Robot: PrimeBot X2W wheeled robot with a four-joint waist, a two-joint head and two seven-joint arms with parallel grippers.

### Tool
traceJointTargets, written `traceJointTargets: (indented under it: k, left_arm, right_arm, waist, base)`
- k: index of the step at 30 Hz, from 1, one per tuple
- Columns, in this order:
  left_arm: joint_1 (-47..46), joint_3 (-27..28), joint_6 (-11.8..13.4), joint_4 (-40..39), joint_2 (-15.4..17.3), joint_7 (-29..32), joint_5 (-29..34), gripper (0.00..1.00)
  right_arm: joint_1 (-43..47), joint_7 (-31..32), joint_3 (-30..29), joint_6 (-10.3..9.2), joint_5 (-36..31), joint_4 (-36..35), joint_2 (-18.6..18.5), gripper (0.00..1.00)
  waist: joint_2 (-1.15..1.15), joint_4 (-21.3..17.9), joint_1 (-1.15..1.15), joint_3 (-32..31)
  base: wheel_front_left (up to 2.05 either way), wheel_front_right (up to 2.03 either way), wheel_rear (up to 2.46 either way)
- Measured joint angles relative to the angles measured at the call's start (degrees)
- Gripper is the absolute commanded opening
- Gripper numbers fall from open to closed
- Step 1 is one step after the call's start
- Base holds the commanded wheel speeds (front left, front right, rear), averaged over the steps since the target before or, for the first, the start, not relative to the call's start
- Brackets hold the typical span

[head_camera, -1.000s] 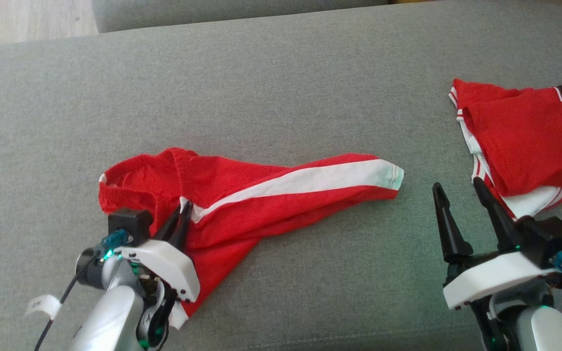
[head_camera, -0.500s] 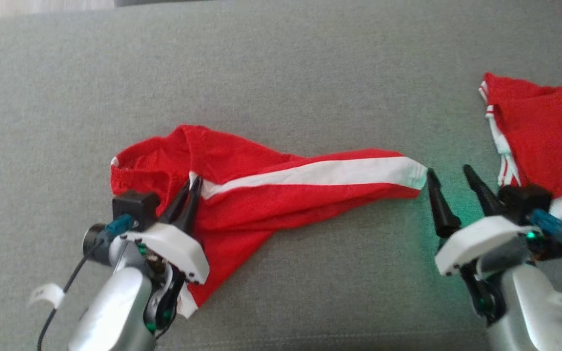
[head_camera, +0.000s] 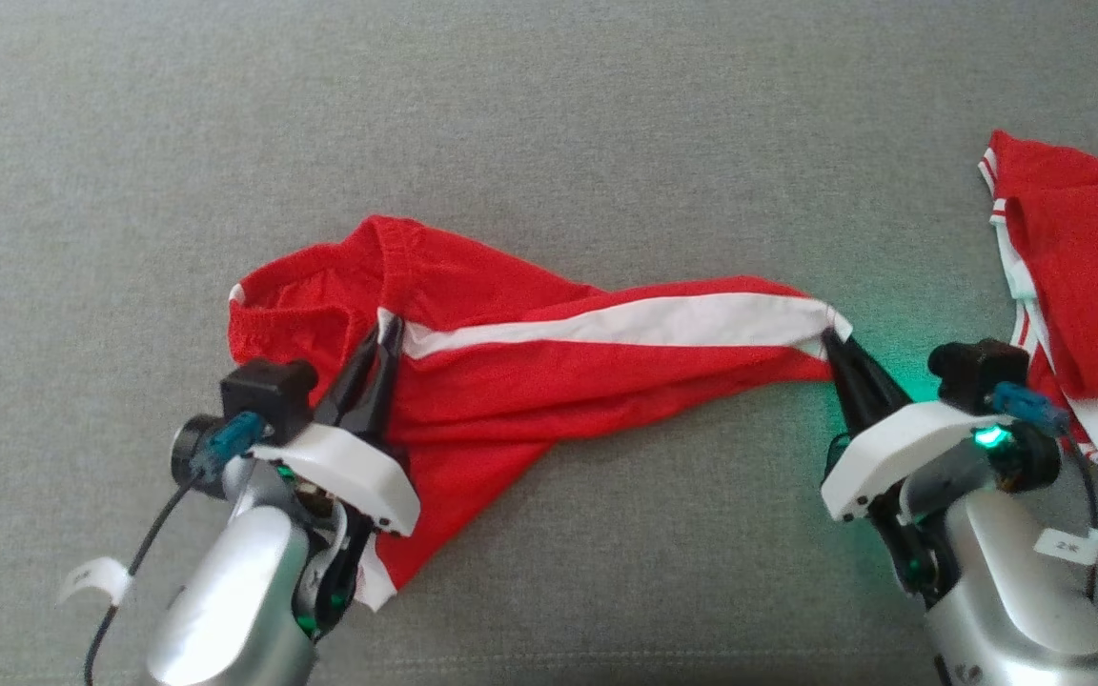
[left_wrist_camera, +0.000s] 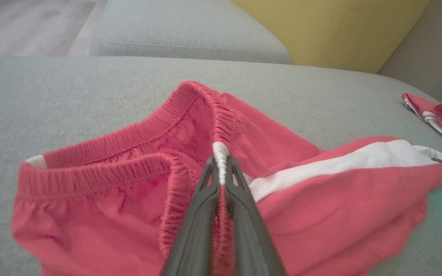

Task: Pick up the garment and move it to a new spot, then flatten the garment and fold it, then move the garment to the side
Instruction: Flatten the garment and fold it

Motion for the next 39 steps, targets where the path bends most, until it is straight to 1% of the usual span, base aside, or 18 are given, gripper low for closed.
traceJointTargets:
  k: [3,8,9,11,14,19,23,26,31,35,39]
  left_arm:
    - [0.0,0.7,0.5,-2.1,0.5,-1.2,0.0,0.0]
    - [-1.0,1.3,1.5,-9.6,3.2,-1.6,1.8,0.0]
    - [-1.0,1.3,1.5,-9.6,3.2,-1.6,1.8,0.0]
    - [-2.5,1.7,1.8,-13.2,4.3,-0.5,2.5,0.0]
    - [-5.1,2.7,2.1,-18.1,5.1,1.1,2.6,0.0]
    - [-9.6,3.7,3.1,-24.3,5.4,3.8,2.6,0.0]
    - [-13.1,4.8,3.5,-27.4,5.5,5.5,2.6,0.0]
    - [-14.3,5.1,3.8,-28.1,5.5,6.0,2.5,0.0]
    - [-14.3,5.1,3.8,-27.2,5.3,6.5,1.4,0.0]
    - [-15.7,5.0,3.3,-23.7,4.6,5.7,0.6,0.0]
    - [-21.7,4.8,2.3,-17.3,3.7,3.8,0.6,0.0]
  right_arm:
    - [0.0,-2.0,0.2,0.0,0.0,-2.9,-0.8,0.0]
    - [-0.4,-2.9,-1.1,0.0,-0.2,-13.3,-3.4,0.0]
    - [-0.4,-2.9,-1.1,0.0,-0.2,-13.3,-3.4,0.0]
    - [-1.2,-2.6,-2.5,0.0,-0.4,-18.5,-4.5,0.0]
    - [-3.2,-1.0,-5.1,0.0,-0.9,-26.0,-5.9,0.0]
    - [-6.3,2.6,-8.2,0.0,-2.0,-37.3,-6.3,0.0]
    - [-8.2,6.0,-9.9,0.0,-2.7,-42.9,-6.3,0.0]
    - [-8.7,7.7,-11.0,0.0,-2.7,-44.6,-6.2,0.0]
    - [-8.9,9.4,-11.9,0.0,-2.4,-44.5,-5.5,0.0]
    - [-9.6,9.9,-12.4,0.0,-1.2,-41.5,-4.9,0.0]
    - [-15.7,10.0,-11.9,0.0,0.6,-35.4,-4.3,0.0]
  waist:
    - [0.0,-0.3,0.0,-0.5]
    - [0.0,-1.0,0.0,-2.1]
    - [0.0,-1.0,0.0,-2.1]
    - [0.0,-1.2,0.0,-3.0]
    - [0.0,-1.5,0.0,-4.6]
    - [0.0,-1.9,0.0,-7.1]
    - [0.0,-2.2,0.0,-8.8]
    - [0.0,-2.4,0.0,-9.6]
    - [0.0,-2.6,0.0,-10.1]
    - [0.0,-2.5,0.0,-9.2]
    - [0.0,-2.5,0.0,-7.1]
  base:
    - [0.0,0.0,0.0]
    - [0.0,0.0,0.0]
    - [0.0,0.0,0.0]
    - [0.0,0.0,0.0]
    - [0.0,0.0,0.0]
    - [0.0,0.0,0.0]
    - [0.0,0.0,0.0]
    - [0.0,0.0,0.0]
    - [0.0,0.0,0.0]
    - [0.0,0.0,0.0]
    - [0.0,0.0,0.0]
